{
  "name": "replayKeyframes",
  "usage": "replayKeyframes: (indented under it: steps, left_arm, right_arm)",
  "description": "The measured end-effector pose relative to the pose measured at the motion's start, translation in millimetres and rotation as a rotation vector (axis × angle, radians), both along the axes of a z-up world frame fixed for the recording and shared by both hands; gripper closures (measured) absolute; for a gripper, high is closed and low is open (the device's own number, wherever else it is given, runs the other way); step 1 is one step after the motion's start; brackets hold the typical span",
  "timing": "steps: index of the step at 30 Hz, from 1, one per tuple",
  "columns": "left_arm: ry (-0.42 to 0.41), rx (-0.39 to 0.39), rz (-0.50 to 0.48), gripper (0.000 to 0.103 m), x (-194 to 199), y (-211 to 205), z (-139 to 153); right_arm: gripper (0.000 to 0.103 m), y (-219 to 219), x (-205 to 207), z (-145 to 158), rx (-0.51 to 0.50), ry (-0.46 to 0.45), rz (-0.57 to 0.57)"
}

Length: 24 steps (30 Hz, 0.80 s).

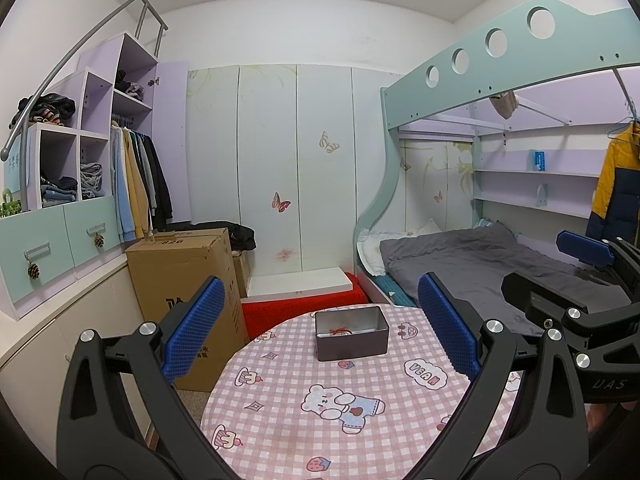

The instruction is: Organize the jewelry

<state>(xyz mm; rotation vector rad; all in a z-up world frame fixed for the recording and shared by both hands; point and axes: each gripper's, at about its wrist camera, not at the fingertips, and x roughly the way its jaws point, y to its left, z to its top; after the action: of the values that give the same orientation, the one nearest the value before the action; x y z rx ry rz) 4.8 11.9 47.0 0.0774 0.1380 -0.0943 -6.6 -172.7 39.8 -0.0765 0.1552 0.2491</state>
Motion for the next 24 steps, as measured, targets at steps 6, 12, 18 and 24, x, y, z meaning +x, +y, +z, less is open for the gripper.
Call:
replayKeyframes:
  steps: [6,12,18,24]
  left_arm:
    - [0.003,-0.001,0.000,0.008,0.8,0.4,-0.3]
    - [0.008,-0.006,-0.003,0.008,3.7,1.4,-4.6]
    - [0.006,-0.002,0.001,0.008,4.5,1.5,-5.9]
    - [0.006,-0.001,0.002,0.008,4.7,1.7,-6.8]
  right_arm:
    - [0.009,-0.8,-0.2,-2.6,0.000,0.004,-0.003]
    - [0.009,-1.1,0.4,-3.3,0.001,0.006,-0.003]
    - [0.009,-1.0,0.6,-4.1,0.000,0.008,-0.004]
    - [0.009,-0.4,0.0,-5.2,-0.003,0.008,-0.005]
